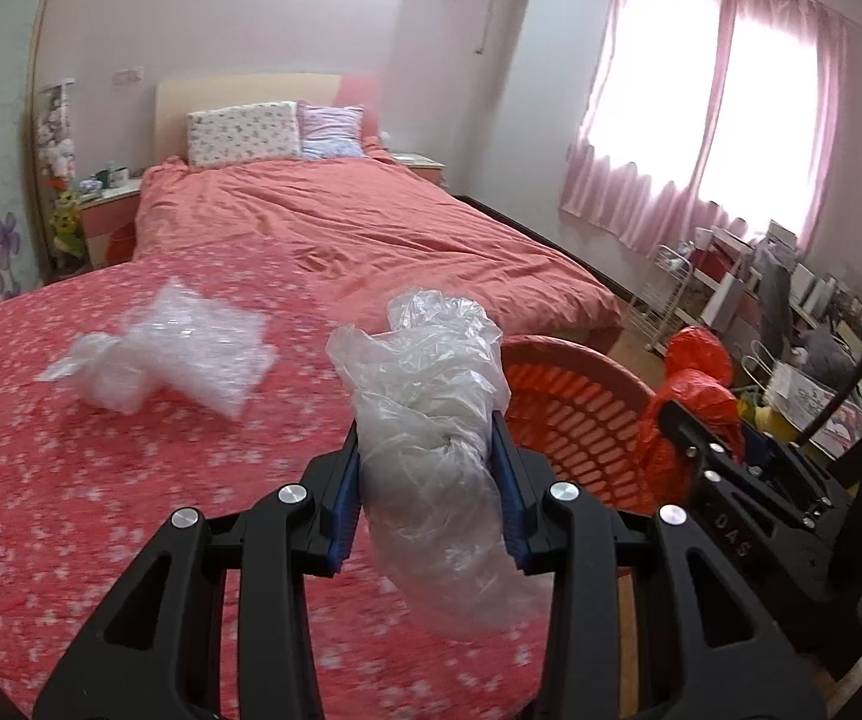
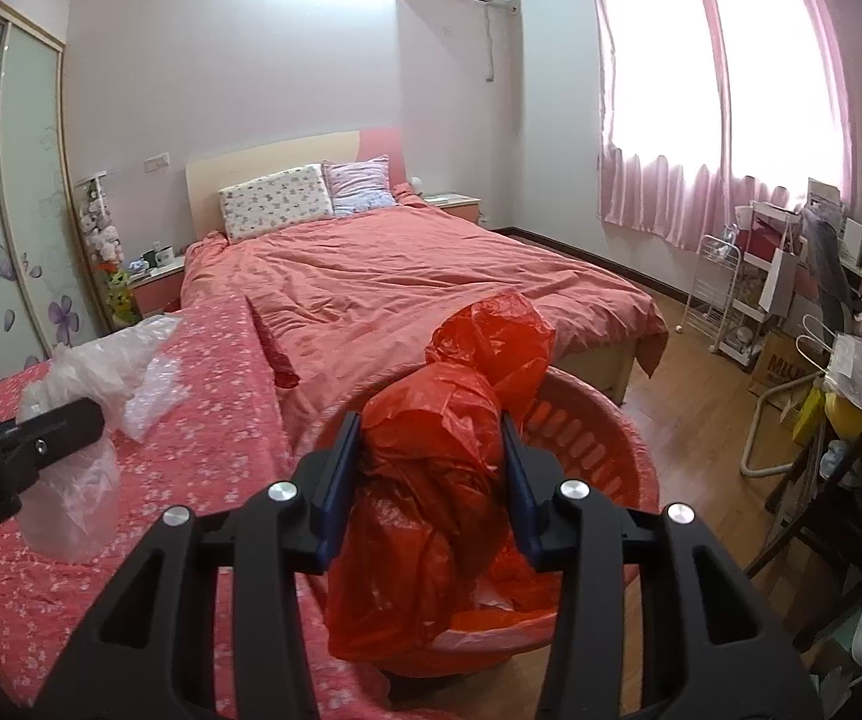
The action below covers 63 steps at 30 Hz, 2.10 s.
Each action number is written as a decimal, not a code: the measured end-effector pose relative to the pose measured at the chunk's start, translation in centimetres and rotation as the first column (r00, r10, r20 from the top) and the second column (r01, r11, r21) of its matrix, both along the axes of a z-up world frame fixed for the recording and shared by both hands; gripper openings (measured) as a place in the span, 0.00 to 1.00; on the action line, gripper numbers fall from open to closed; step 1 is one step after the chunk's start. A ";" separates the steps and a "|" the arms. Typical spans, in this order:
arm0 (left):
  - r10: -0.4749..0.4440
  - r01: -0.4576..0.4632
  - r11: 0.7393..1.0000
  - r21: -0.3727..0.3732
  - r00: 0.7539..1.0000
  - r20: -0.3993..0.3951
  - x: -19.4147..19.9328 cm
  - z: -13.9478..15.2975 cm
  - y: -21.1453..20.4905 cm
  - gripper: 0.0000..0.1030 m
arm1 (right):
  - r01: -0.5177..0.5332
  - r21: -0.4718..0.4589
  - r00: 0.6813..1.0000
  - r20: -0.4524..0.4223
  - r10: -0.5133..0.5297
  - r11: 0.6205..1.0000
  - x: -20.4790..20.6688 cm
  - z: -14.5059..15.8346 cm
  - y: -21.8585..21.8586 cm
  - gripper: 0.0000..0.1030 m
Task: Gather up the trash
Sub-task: 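Carry both bags over the orange basket and open both tools to drop them, then grasp the clear bubble-wrap bag with the right tool while the left tool grasps the white bag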
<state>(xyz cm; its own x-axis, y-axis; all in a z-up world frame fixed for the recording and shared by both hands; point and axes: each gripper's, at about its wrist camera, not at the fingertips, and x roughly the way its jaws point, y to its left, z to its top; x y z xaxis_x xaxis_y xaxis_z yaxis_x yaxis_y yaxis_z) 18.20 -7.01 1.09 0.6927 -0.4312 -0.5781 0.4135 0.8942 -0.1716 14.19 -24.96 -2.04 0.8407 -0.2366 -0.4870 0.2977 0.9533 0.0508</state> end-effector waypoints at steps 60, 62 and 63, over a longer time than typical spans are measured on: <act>0.083 -0.076 0.995 0.058 0.990 -0.117 5.9 -4.8 0.4 0.68 | 0.007 0.142 0.998 -0.069 0.003 0.990 5.8 -4.4 -5.3 0.74; 0.115 -0.109 0.992 0.060 0.987 -0.112 6.2 -4.7 1.9 0.68 | -0.012 0.132 0.997 -0.071 0.021 0.991 6.1 -4.3 -4.3 0.74; 0.133 -0.127 0.990 0.062 0.985 -0.106 6.2 -4.6 2.6 0.68 | -0.025 0.127 0.997 -0.072 0.034 0.992 6.3 -4.2 -3.6 0.74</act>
<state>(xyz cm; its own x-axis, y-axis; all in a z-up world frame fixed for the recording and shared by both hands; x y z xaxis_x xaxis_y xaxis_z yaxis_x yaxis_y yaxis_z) 24.44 -4.40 -3.51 0.6720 -0.3070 -0.6739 0.2746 0.9484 -0.1583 20.49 -28.58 -6.20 0.8068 -0.1452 -0.5726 0.2771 0.9491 0.1497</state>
